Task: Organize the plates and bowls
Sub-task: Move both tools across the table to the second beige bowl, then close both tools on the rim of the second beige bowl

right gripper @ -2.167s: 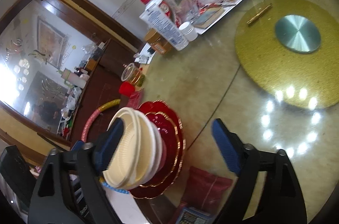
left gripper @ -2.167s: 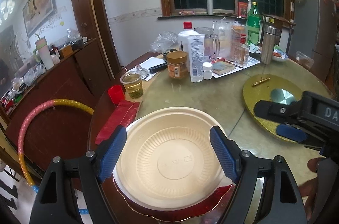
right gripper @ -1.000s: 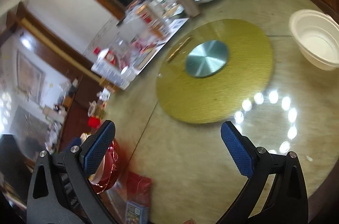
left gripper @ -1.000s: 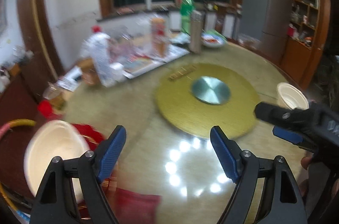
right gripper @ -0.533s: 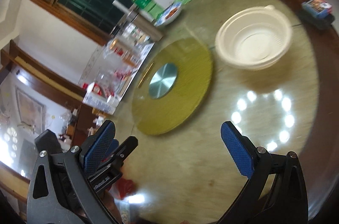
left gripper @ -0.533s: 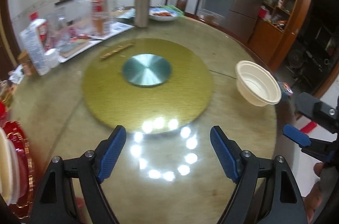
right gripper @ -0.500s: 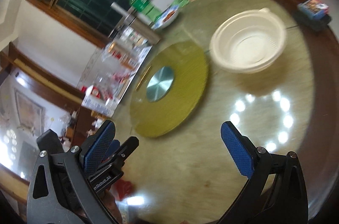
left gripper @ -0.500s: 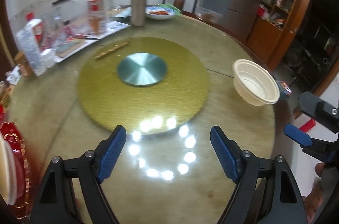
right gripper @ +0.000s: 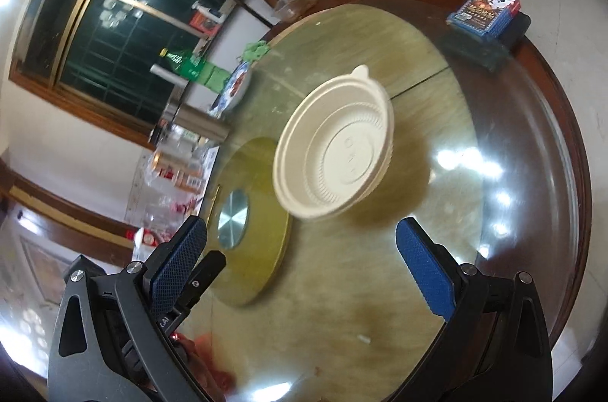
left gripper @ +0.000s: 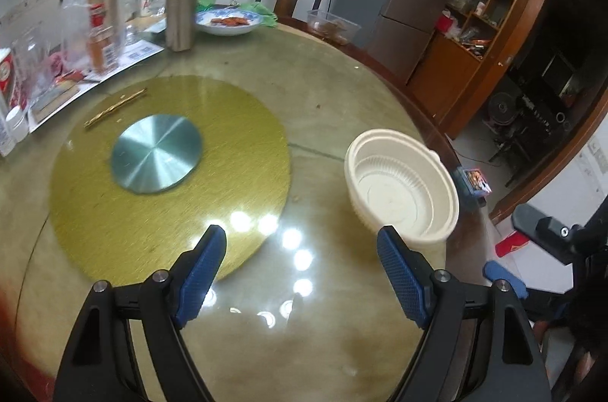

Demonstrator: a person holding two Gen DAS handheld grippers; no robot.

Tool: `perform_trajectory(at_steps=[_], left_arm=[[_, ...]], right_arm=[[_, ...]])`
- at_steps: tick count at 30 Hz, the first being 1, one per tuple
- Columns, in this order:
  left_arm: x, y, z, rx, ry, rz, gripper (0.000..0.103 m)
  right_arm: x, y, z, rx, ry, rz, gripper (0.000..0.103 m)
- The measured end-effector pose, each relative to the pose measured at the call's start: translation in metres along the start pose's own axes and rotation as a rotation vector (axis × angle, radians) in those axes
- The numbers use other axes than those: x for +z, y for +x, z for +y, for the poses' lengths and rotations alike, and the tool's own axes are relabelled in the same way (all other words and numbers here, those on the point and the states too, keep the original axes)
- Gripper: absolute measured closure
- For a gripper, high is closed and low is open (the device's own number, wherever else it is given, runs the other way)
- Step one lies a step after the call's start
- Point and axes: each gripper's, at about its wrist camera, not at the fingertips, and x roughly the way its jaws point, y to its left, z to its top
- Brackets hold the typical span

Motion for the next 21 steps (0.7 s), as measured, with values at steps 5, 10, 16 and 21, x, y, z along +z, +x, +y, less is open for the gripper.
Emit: perform_trajectory(at_steps=[5,10,16,21], left_arm=[[0.009,0.028,-0.016,0.003,0.002,0.024,0.021],[0.015,0.047,-0.03,0.013,0.008,0.043,0.021],[0.02,0.07,-0.038,0.035,0.014,0.061,0.021],[0.02,0.085,-0.039,0.058,0.017,0.074,0.021]], right_arm=[[0.016,0.01,-0.005,-0.026,0.018,0.001,0.005],[0.029,0.024,-0.011,-0.06,0.029,0.014,0.022],[0.037,0.041,-0.021,-0.1,0.05,0.036,0.028],[0.041,0.049,-0.026,-0.146,0.043,0.042,0.037]])
